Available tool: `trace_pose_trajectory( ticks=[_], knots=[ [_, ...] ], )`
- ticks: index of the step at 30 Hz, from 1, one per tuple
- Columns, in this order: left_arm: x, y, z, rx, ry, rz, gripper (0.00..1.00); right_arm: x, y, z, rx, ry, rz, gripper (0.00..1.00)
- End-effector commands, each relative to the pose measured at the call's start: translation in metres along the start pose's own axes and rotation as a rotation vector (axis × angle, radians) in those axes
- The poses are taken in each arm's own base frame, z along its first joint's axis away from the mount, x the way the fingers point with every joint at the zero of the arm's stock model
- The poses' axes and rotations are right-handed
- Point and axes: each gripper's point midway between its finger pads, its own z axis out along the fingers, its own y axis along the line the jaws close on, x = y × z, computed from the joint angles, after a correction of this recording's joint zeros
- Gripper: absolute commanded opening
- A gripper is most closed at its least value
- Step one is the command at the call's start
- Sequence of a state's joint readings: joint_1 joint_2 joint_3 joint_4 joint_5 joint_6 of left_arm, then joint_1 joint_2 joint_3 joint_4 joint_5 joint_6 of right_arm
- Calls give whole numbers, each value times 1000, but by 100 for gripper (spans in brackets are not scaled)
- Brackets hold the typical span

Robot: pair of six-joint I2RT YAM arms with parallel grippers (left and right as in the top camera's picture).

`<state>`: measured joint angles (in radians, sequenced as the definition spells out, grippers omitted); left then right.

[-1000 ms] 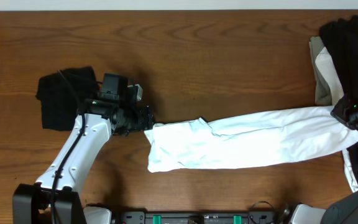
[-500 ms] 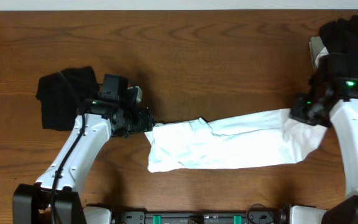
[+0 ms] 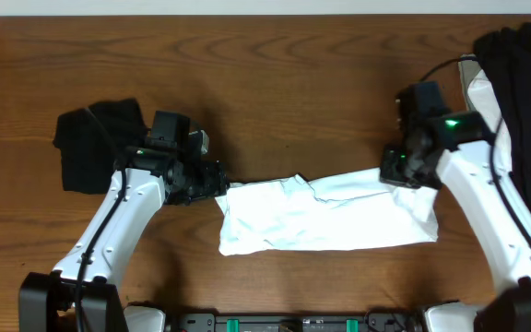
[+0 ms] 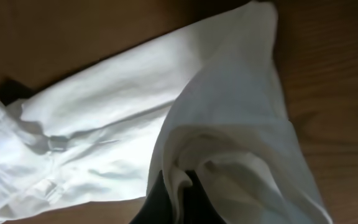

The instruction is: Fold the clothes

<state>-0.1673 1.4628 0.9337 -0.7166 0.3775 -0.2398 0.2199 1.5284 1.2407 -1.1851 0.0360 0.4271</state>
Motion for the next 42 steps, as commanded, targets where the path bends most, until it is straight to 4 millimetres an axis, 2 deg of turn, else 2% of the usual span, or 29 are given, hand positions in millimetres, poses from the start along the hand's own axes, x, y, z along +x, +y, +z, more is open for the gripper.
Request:
trace_pose_trajectory(
  ticks=[1, 7, 11, 14, 16, 17, 18, 19, 25, 29, 34, 39, 42],
  knots=[
    [-7, -1, -7, -4, -27, -7, 68, 5, 17, 9, 18, 28, -3, 1],
    [-7, -1, -7, -5, -23, -8, 68, 14, 42, 27, 32, 65, -79, 1],
    [-5, 0, -7, -6, -18, -10, 68, 25, 56, 38, 37, 99, -134, 7],
    [-5, 0, -7, -7, -17, -10, 68, 30, 65, 41, 40, 105, -166, 22],
    [-5, 0, -7, -7, -17, -10, 68, 30, 69, 42, 36, 99, -178, 26],
    [-5, 0, -7, -7, -17, -10, 68, 30, 69, 42, 36, 94, -181, 38],
    [-5, 0, -7, -7, -17, -10, 68, 29, 69, 42, 37, 90, -184, 45],
    [-5, 0, -7, -7, -17, -10, 68, 27, 68, 42, 41, 86, -187, 46],
    [-5, 0, -7, -7, -17, -10, 68, 11, 36, 36, 164, 31, -154, 47],
    [-5, 0, -7, -7, -17, -10, 68, 10, 17, 28, 190, 46, -113, 46],
    [-5, 0, -7, -7, -17, -10, 68, 30, 8, 21, 177, 142, -157, 43],
    [-5, 0, -7, -7, -17, -10, 68, 60, 3, 15, 166, 283, -228, 33],
    [-5, 0, -7, -7, -17, -10, 69, 67, -1, 13, 180, 315, -229, 33]
  ],
)
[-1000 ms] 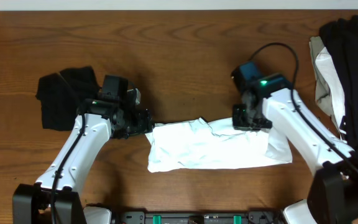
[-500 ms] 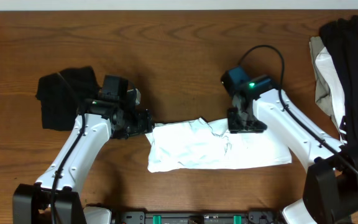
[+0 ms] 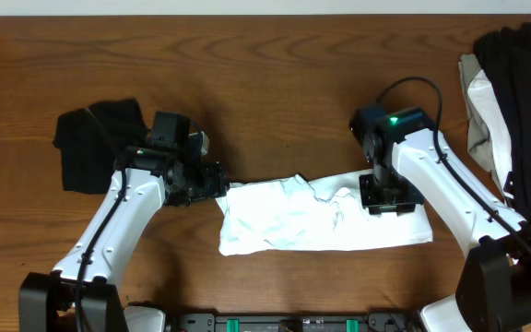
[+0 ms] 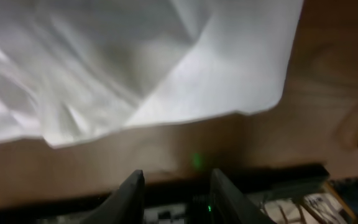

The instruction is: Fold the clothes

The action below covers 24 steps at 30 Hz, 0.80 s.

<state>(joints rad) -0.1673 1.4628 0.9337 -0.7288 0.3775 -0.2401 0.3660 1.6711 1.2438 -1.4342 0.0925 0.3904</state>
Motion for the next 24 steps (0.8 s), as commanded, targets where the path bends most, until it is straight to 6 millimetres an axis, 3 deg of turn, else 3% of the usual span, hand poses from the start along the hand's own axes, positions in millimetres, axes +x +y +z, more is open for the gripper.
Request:
trace_pose_trajectory(
  ticks=[1, 7, 15, 20, 24],
  knots=[
    [-8, -1, -7, -3, -28, -6, 69, 3, 2, -6, -34, 0, -26, 33],
    [-8, -1, -7, -3, -29, -6, 68, 12, 12, 8, -80, 45, -29, 33],
    [-8, -1, -7, -3, -29, -6, 68, 21, 14, 45, -80, 77, -19, 32],
    [-8, -1, -7, -3, -29, -6, 68, -7, 26, 57, -126, -44, -13, 36],
    [-8, -1, -7, -3, -29, -6, 69, -50, 42, 49, -191, -220, 11, 38]
  ],
)
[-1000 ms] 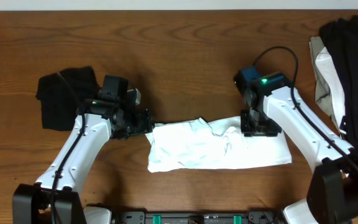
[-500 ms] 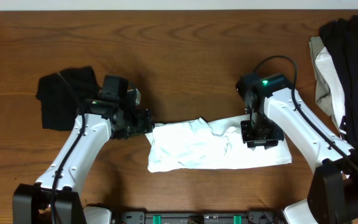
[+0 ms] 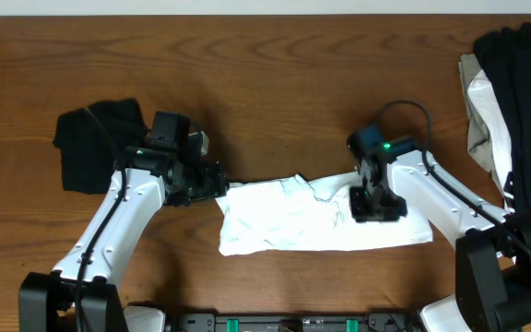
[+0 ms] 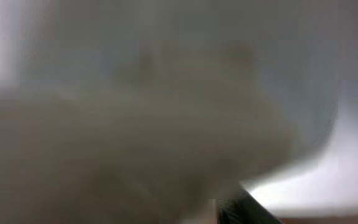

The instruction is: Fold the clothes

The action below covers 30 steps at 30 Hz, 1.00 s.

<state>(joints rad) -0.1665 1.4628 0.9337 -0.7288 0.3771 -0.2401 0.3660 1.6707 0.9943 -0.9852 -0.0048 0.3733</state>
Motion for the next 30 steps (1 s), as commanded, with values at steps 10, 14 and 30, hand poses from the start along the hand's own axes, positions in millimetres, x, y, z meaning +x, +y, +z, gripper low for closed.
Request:
trace_pose_trajectory(
  ticks=[10, 14, 30],
  knots=[
    [-8, -2, -7, -3, -28, -5, 68, -81, 11, -19, -38, -352, 45, 43],
    [-8, -2, -7, -3, -28, -5, 69, -85, 9, -22, -12, -374, -3, 43],
    [-8, -2, -7, -3, -29, -5, 69, -76, 31, -20, -135, -322, -31, 1]
  ],
)
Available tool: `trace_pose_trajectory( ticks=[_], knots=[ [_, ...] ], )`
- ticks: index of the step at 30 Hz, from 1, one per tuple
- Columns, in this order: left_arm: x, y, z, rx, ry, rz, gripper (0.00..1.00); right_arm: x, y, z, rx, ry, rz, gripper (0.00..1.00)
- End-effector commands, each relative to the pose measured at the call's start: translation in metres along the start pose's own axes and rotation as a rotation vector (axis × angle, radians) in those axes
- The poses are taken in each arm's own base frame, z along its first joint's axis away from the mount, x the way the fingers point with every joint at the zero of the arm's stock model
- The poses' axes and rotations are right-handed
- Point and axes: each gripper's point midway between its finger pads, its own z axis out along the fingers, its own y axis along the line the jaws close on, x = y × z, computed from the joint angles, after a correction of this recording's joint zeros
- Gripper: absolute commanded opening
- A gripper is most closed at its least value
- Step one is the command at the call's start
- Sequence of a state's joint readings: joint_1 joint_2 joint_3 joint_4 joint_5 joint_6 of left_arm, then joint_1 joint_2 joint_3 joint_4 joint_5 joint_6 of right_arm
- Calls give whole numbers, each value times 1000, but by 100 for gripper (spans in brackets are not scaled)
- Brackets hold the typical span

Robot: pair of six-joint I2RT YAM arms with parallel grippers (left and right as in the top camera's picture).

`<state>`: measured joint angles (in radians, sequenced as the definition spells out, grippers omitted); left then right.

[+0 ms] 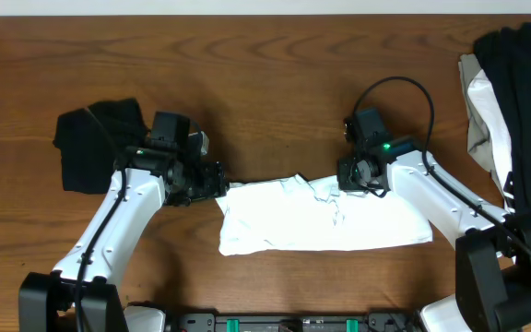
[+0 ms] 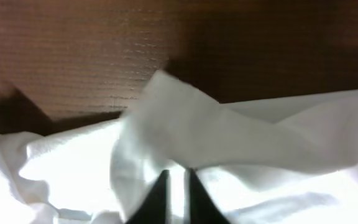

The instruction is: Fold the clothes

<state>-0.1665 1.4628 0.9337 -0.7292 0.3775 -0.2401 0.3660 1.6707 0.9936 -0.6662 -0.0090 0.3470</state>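
Observation:
A white garment (image 1: 321, 221) lies spread across the near middle of the table, wrinkled along its top edge. My left gripper (image 1: 219, 183) sits at the garment's upper left corner and looks shut on it. At the top edge, right of centre, my right gripper (image 1: 342, 177) is down on the cloth. In the right wrist view its fingers (image 2: 160, 193) stand nearly together with a thin strip of the white garment (image 2: 241, 143) between them, under a raised fold.
A folded black garment (image 1: 95, 143) lies at the left, behind my left arm. A heap of black and pale clothes (image 1: 514, 92) fills the right edge of the wooden table (image 1: 275, 83). The right arm's cable (image 1: 404, 88) loops above it.
My right gripper has moved from the middle right of the white garment up and left to its top edge, where it is now shut on a fold. The left arm has not moved.
At first both grippers held the white garment's upper corners, stretched between them. Then the right gripper was open over the garment, which lay flat. Then it was low against the cloth, and now it pinches the top edge. The left gripper stayed put.

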Motion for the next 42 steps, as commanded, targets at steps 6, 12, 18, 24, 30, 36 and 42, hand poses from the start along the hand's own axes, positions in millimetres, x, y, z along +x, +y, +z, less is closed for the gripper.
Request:
trace_pose_trajectory(
  ticks=[6, 12, 18, 24, 30, 36, 42],
  knots=[
    [-8, -2, -7, -3, -29, -5, 68, -9, 29, -8, -139, -43, -176, 1],
    [-8, -1, -7, -4, -28, -5, 68, -3, 39, -8, -150, -33, -235, 11],
    [-8, -1, -7, -3, -28, -5, 68, 3, 22, -6, -57, -5, -142, 31],
    [-8, -1, -7, -3, -28, -5, 69, 8, 15, -6, -25, 15, -121, 13],
    [-8, -2, -7, -3, -29, -5, 68, 18, 35, -8, -145, 57, -193, 1],
    [-8, -1, -7, -3, -29, -5, 68, 40, 55, -15, -306, 119, -425, 1],
    [-8, -2, -7, -3, -31, -4, 69, 61, 63, -23, -408, 183, -544, 1]
  ],
)
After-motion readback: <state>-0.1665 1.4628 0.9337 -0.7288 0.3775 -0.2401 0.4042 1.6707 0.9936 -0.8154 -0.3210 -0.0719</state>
